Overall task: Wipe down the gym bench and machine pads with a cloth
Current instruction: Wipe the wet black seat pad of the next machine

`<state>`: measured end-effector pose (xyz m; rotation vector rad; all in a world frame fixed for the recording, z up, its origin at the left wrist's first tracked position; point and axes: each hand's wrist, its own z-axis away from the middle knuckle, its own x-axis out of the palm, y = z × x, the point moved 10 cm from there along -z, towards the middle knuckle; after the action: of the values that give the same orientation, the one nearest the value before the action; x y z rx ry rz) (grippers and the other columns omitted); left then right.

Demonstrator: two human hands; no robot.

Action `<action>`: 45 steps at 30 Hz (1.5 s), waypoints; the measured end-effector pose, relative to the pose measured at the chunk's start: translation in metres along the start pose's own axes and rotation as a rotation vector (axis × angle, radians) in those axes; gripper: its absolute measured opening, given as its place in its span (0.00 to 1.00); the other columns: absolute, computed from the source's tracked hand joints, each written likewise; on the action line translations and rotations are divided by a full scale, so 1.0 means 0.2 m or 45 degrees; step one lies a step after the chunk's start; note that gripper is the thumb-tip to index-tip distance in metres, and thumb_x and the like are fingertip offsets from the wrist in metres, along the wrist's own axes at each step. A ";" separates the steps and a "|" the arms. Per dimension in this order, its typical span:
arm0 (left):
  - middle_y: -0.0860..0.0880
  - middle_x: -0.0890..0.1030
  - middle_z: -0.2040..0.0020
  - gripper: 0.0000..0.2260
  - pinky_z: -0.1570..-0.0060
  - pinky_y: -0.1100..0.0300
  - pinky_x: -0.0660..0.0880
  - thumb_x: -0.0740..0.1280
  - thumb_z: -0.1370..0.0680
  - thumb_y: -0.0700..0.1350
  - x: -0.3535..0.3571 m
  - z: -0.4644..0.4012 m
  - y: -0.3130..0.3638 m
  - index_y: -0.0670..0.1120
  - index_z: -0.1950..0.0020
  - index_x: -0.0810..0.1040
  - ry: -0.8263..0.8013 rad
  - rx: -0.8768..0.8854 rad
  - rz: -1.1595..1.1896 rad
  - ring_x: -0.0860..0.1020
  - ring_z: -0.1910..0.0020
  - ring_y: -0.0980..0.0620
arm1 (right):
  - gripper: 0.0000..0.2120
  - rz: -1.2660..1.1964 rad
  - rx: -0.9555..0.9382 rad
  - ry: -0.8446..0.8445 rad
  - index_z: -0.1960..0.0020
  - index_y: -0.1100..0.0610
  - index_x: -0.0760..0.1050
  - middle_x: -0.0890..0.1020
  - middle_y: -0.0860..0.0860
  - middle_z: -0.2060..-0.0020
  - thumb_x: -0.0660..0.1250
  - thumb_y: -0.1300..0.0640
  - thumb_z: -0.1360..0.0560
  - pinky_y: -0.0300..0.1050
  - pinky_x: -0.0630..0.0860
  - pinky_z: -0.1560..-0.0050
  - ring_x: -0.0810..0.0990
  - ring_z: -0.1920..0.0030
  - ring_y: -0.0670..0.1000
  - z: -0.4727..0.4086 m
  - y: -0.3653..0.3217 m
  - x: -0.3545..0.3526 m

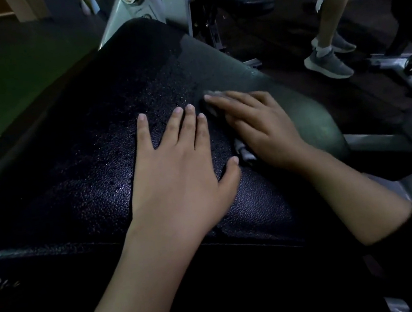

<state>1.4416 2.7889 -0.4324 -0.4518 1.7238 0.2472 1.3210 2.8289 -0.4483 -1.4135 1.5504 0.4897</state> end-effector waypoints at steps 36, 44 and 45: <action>0.56 0.39 0.21 0.45 0.26 0.43 0.36 0.41 0.30 0.75 0.08 -0.45 -0.17 0.51 0.21 0.40 -0.357 0.179 -0.142 0.37 0.24 0.59 | 0.32 0.005 -0.101 0.040 0.26 0.42 0.62 0.65 0.43 0.26 0.49 0.31 0.25 0.48 0.61 0.29 0.64 0.30 0.53 -0.32 0.21 0.05; 0.55 0.38 0.21 0.46 0.26 0.44 0.36 0.41 0.30 0.76 0.09 -0.46 -0.17 0.49 0.21 0.38 -0.358 0.168 -0.144 0.35 0.24 0.59 | 0.22 -0.077 -0.294 0.030 0.28 0.48 0.69 0.72 0.47 0.31 0.53 0.46 0.20 0.43 0.60 0.34 0.66 0.31 0.44 -0.60 0.20 0.10; 0.55 0.38 0.21 0.45 0.26 0.44 0.36 0.42 0.30 0.76 0.09 -0.46 -0.17 0.49 0.21 0.38 -0.363 0.168 -0.145 0.35 0.24 0.59 | 0.21 -0.076 -0.320 0.031 0.30 0.52 0.71 0.74 0.48 0.32 0.53 0.49 0.20 0.44 0.60 0.35 0.67 0.31 0.45 -0.63 0.24 0.11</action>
<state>1.3717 2.7181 -0.4287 -0.3953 1.4214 0.1084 1.2326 2.7277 -0.4202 -1.6568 1.5002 0.6513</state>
